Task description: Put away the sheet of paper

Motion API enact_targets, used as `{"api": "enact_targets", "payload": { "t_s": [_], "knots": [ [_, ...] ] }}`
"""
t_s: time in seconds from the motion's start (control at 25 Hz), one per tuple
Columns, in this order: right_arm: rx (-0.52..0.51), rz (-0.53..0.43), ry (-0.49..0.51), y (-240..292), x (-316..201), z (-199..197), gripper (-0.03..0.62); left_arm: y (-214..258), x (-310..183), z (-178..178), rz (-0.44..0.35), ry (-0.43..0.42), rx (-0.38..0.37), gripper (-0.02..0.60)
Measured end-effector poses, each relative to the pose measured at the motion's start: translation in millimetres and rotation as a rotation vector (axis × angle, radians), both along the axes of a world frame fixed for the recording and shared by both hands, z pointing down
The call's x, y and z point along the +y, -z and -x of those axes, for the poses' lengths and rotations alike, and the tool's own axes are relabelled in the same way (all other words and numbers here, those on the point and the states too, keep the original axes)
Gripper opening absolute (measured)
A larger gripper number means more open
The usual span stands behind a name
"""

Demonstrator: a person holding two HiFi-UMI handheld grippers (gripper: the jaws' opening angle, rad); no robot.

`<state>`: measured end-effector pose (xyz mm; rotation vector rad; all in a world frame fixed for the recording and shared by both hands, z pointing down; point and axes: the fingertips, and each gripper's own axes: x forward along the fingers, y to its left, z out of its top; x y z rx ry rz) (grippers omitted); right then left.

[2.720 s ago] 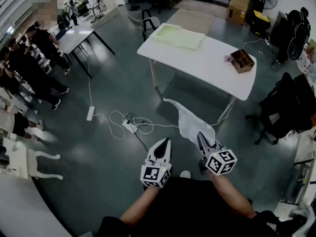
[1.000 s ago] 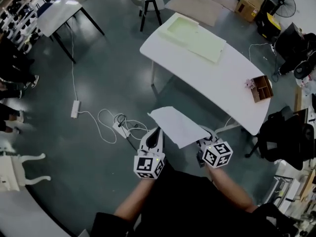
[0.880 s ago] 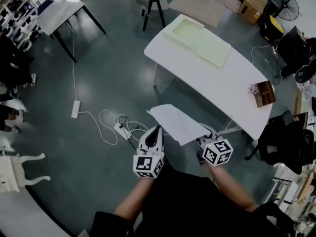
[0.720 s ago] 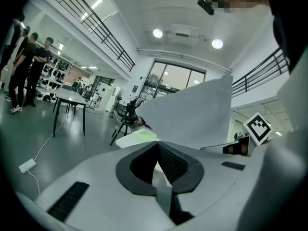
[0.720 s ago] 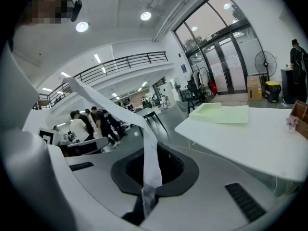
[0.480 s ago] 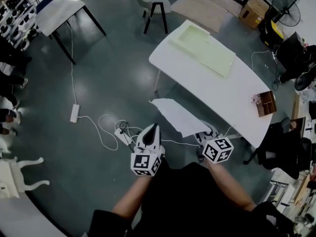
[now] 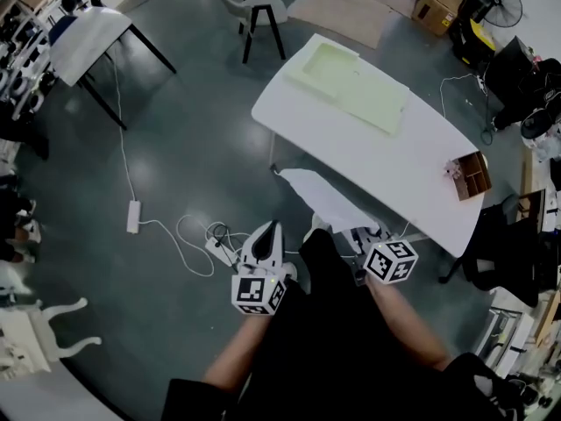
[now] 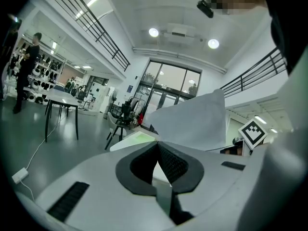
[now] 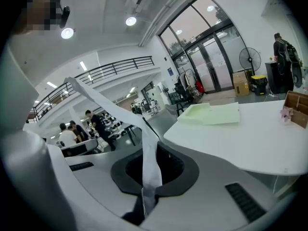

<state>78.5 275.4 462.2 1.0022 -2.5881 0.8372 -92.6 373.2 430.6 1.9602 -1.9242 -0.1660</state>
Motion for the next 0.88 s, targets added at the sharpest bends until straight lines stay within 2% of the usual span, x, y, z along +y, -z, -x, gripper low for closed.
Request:
{"api": "enact_targets", "payload": {
  "t_s": [0.2, 0.32, 0.56, 0.88],
  "knots": [
    [-0.036, 0.000, -0.009, -8, -48, 2, -0.002, -3, -45, 10, -0.009, -0.007, 0.000, 0.003],
    [-0.053, 0.024, -0.021, -13, -81, -1, -0.002, 0, -86, 6, -0.013, -0.035, -0.008, 0.003],
    [-0.112, 0.046, -0.056, -11, -158, 2, -0.002, 14, -181, 9, -0.019, -0.100, -0.074, 0.003],
    [-0.213, 0.107, -0.102, -10, -245, -12, -0.002, 12, -282, -5, 0.016, -0.134, -0.072, 0.003]
  ]
}}
